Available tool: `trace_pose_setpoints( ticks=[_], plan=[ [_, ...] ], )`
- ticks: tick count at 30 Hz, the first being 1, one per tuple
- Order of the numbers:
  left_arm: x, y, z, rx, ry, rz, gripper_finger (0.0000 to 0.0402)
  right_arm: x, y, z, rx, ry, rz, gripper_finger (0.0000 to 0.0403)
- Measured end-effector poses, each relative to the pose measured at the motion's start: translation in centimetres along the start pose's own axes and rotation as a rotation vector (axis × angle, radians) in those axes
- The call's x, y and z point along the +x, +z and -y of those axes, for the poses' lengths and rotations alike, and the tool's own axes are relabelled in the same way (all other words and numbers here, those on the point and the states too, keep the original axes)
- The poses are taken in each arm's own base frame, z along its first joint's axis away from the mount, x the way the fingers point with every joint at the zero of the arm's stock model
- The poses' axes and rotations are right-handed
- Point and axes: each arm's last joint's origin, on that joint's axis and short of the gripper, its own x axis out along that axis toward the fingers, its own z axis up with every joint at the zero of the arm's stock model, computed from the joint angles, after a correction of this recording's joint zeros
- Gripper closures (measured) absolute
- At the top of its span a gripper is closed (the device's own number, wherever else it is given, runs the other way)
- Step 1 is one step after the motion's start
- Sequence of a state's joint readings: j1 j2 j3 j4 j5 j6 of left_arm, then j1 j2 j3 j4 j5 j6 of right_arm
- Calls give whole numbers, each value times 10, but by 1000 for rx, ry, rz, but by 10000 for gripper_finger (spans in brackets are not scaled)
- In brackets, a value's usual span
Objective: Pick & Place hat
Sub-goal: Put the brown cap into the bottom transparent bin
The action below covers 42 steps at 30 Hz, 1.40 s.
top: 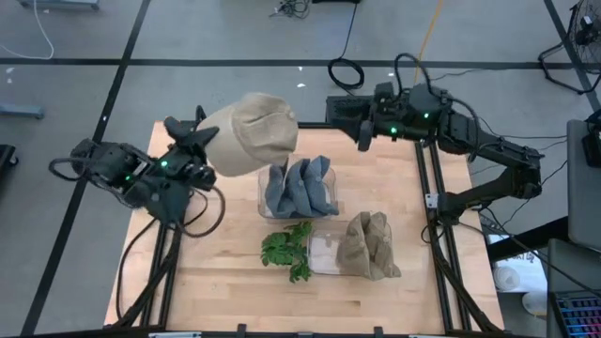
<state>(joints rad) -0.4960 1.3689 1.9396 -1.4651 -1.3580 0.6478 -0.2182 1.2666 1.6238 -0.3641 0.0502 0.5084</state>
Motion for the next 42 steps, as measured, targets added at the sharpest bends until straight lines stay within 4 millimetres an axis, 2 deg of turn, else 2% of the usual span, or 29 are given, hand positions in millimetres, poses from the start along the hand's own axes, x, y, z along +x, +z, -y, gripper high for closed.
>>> trace_pose_setpoints(
  ticks=[5,9,14,19,26,32,38,42],
  plan=[
    [18,9,-15,47,-8,3,394,-4,14,11,-71,-27,82,124],
    [32,14,-32,42,21,36,394,-5,19,24,-70,-65,74,114],
    [49,19,-49,86,82,52,394,-12,31,39,73,28,60,102],
    [63,19,-57,127,113,100,394,-21,40,52,197,130,6,94],
    [82,28,-54,168,107,138,394,-26,46,62,256,162,-17,94],
    [97,41,-50,168,109,143,393,-17,41,64,287,153,-56,94],
    [99,41,-50,150,107,164,394,-2,31,59,319,172,-116,98],
    [99,41,-50,153,107,164,394,3,25,51,307,203,-144,125]
  ],
)
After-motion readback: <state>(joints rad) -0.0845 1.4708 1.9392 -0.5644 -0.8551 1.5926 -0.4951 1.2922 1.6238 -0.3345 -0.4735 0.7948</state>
